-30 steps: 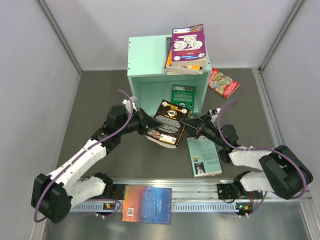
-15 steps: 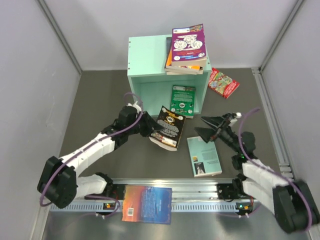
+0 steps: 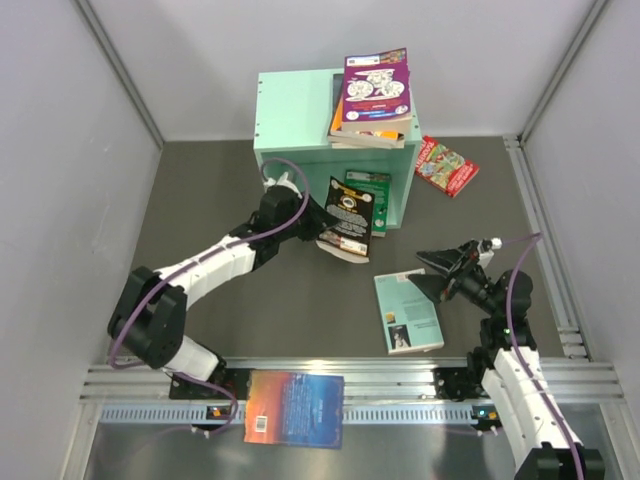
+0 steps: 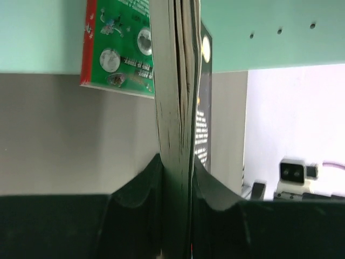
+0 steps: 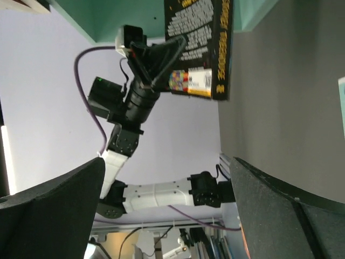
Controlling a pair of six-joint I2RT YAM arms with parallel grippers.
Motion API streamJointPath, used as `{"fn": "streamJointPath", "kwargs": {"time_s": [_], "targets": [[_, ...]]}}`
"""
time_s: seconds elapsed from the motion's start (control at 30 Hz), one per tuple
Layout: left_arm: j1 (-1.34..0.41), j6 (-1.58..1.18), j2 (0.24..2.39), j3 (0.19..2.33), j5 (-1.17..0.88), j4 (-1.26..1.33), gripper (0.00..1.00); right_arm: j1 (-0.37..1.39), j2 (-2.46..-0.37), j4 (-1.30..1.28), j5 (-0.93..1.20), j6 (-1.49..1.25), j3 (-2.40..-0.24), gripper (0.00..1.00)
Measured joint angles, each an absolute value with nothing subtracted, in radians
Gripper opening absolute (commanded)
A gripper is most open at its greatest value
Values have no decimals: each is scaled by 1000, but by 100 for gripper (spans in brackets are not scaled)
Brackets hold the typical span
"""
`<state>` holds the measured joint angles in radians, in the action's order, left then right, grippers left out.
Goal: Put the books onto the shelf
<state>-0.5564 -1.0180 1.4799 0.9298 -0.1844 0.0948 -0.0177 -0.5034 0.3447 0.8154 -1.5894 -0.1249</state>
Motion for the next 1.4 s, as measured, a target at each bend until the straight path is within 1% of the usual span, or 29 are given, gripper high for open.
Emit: {"fn": "streamJointPath", "kwargs": {"time_s": [0.1, 0.37, 0.5, 0.7, 0.83, 0.87, 0.93, 0.97, 1.07, 1.1, 1.13, 1.33, 1.4], "targets": [[-559, -1023, 1548, 954, -163, 164, 0, -19, -501, 299, 842, -1570, -125, 96], [-564, -1123, 1826, 962, -106, 446, 0, -23, -485, 170, 878, -1510, -136, 95], [-569, -1146, 1899, 984, -80, 539, 0, -25, -484, 111, 889, -1473, -162, 95], [-570, -1126, 2042, 1198, -92, 527, 0, -36, -505, 63, 899, -1431, -183, 94], [-566, -1093, 2098, 1323, -79, 427, 11, -45, -542, 50, 901, -1410, -204, 95], [-562, -1086, 2104, 1347, -78, 395, 21, -47, -548, 49, 902, -1406, -206, 95], [-556, -1074, 2105, 1374, -80, 348, 29, -50, -557, 43, 901, -1402, -212, 95], [-551, -1066, 2105, 1384, -81, 328, 36, -52, -559, 43, 901, -1398, -212, 95], [-539, -1044, 2105, 1397, -92, 269, 44, -57, -564, 40, 900, -1394, -212, 95], [-534, -1037, 2105, 1397, -96, 251, 51, -57, -564, 39, 900, -1394, -212, 95], [-529, -1028, 2105, 1397, -99, 232, 54, -57, -564, 39, 899, -1394, -212, 95], [-507, -989, 2080, 1404, -131, 167, 68, -62, -565, 39, 895, -1393, -212, 95], [-505, -970, 2061, 1403, -128, 134, 69, -62, -566, 39, 891, -1386, -212, 95]]}}
